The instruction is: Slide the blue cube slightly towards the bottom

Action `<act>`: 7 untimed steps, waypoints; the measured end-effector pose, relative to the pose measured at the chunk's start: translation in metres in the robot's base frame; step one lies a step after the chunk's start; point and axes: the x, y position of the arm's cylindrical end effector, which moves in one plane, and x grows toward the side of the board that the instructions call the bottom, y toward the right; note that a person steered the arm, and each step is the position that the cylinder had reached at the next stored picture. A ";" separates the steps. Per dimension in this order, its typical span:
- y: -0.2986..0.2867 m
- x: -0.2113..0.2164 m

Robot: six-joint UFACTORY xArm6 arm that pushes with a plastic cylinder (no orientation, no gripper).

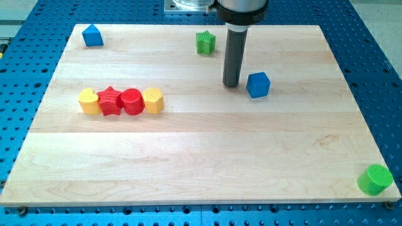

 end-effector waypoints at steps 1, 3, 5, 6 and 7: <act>0.005 0.000; 0.004 -0.010; 0.037 -0.034; 0.070 -0.040; 0.071 -0.032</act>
